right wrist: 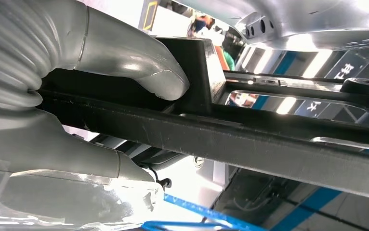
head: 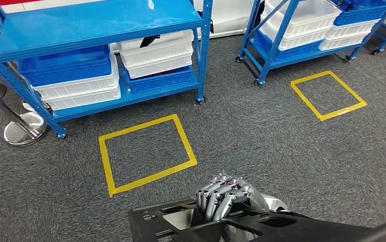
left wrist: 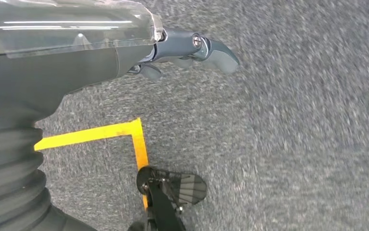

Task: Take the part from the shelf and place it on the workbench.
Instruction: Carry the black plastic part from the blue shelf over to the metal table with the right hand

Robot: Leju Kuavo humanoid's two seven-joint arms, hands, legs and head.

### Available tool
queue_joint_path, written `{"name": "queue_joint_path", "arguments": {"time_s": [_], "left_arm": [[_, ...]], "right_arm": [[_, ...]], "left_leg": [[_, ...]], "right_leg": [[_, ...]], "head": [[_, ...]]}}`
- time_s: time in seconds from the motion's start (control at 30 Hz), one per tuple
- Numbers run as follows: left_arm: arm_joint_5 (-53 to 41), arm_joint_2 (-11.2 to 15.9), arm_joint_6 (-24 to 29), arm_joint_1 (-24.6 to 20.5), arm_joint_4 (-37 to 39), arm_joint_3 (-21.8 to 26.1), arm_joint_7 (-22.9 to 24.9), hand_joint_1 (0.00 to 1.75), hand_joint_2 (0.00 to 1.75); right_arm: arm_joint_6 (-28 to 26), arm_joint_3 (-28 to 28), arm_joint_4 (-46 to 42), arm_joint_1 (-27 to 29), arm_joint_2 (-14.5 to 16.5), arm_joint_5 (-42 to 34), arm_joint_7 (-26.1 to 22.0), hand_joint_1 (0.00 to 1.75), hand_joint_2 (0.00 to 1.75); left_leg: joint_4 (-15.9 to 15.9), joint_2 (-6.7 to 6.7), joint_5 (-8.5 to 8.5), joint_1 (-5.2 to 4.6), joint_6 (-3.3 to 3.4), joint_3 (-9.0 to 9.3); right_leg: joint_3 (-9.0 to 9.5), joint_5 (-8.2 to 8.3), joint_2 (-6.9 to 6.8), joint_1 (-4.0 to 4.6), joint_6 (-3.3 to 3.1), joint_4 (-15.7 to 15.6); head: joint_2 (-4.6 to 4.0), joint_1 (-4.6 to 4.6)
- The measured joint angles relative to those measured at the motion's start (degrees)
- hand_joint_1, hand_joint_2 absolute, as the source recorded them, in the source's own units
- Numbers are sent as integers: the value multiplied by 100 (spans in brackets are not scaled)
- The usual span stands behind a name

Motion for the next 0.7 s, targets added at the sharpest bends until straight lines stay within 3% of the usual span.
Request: {"name": "queue_joint_path", "arguments": {"time_s": [0.07,0.1,0.13,0.2,0.27,0.33,0.37,0.4,0.43,0.5,0.57,0.63,0.7], "left_arm": [[-3,-5,-31,-12,1,0,-3,0,175],[-5,-5,-52,-14,1,0,-7,0,175],[-5,-8,-67,-17,1,0,-11,0,175],[-5,-16,-83,-31,1,0,-22,0,175],[-4,-26,-87,-40,2,0,-32,0,175],[-3,-38,-93,-24,7,-1,-38,0,175],[0,-44,-96,-10,9,-1,-38,0,175],[5,-47,-99,5,10,-1,-38,0,175],[15,-48,-106,14,10,0,-38,0,175],[37,-48,-128,15,10,1,-44,0,175],[53,-46,-149,7,10,7,-51,0,175],[75,-46,-155,3,10,18,-59,0,175],[99,-57,-163,-7,11,28,-68,0,175]], "right_arm": [[4,13,12,-46,0,17,2,175,175],[8,23,21,-72,-1,26,3,175,175],[13,34,35,-90,-3,32,4,175,175],[23,56,62,-103,-7,42,9,175,175],[30,85,86,-135,-9,51,16,175,175],[21,119,119,-175,-8,63,31,175,175],[12,133,140,-187,-7,69,43,175,175],[1,144,162,-194,-7,77,53,175,175],[-9,150,184,-205,-7,83,61,175,175],[-26,155,215,-242,-7,100,67,175,175],[-50,169,231,-303,-7,131,71,175,175],[-83,206,243,-365,-9,183,78,175,175],[-108,245,255,-403,-18,232,90,175,175]], "left_leg": [[12,96,-7,-25,-46,3],[15,146,-8,-40,-77,3],[13,199,-5,-53,-111,3],[11,273,-21,-53,-174,13],[248,52,-224,-36,-224,-78],[933,-260,-618,-21,-245,-379],[1324,-323,-780,-20,-252,-554],[1577,-343,-838,-20,-254,-670],[1623,-349,-781,-21,-250,-690],[1081,-403,-399,-18,-227,-432],[380,-623,-131,-7,-193,-111],[121,-762,-106,-12,-160,-9],[78,-671,-66,-3,-107,-7]], "right_leg": [[410,198,-240,58,-72,-723],[491,218,-314,90,-116,-903],[490,201,-327,118,-159,-955],[463,240,-208,105,-248,-997],[458,294,-92,71,-340,-1051],[432,327,31,67,-396,-1062],[412,336,102,75,-407,-1053],[394,342,178,82,-413,-1038],[378,345,256,87,-416,-1015],[360,341,405,87,-408,-963],[327,338,531,87,-372,-907],[266,365,639,72,-300,-878],[221,403,720,63,-223,-885]], "head": [[0,-1],[0,-2],[0,-4],[0,-5],[0,-8],[0,-11],[0,-13],[0,-12],[0,-12],[0,-13],[-1,-9],[-1,-8],[0,-9]]}}
